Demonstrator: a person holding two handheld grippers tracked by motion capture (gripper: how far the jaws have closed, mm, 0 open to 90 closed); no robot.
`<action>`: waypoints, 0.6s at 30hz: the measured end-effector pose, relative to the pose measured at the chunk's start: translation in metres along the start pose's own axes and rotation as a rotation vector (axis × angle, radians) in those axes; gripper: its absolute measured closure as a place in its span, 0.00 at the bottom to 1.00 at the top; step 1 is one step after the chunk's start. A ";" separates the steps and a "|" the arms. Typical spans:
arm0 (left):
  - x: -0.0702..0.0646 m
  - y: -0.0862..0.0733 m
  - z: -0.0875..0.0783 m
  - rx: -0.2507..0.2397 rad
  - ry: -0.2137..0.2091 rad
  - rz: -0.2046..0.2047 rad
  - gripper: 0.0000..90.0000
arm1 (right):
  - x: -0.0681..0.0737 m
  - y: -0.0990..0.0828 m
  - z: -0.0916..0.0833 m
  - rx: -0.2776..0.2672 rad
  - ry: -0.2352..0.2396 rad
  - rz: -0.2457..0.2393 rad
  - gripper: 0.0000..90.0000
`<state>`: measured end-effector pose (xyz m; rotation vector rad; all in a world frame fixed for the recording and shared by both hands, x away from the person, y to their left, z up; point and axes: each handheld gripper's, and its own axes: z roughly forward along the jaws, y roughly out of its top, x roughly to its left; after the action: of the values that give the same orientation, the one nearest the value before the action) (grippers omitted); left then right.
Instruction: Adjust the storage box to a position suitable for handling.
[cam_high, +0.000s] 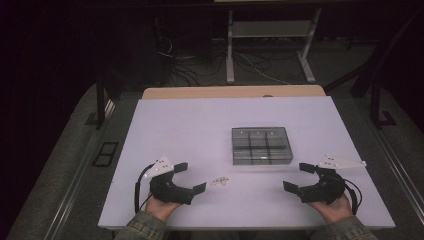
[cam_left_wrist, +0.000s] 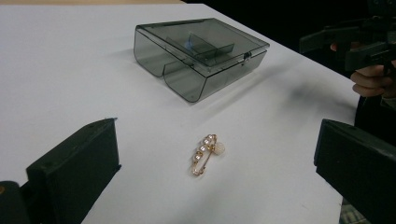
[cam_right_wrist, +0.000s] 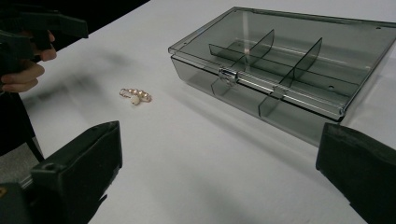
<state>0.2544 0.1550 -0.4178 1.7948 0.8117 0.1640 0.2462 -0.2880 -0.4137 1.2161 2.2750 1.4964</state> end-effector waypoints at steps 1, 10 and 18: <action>0.000 0.000 0.000 -0.001 -0.002 -0.001 0.00 | 0.000 0.000 0.000 0.003 0.004 0.003 0.00; 0.001 0.000 0.001 -0.002 -0.006 -0.010 0.00 | -0.001 0.000 0.000 0.015 0.010 0.015 0.00; 0.002 -0.001 0.001 -0.009 -0.007 -0.021 0.00 | -0.002 0.000 0.001 0.037 0.009 0.020 0.00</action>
<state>0.2555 0.1556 -0.4191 1.7769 0.8231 0.1478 0.2479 -0.2888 -0.4144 1.2481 2.3124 1.4762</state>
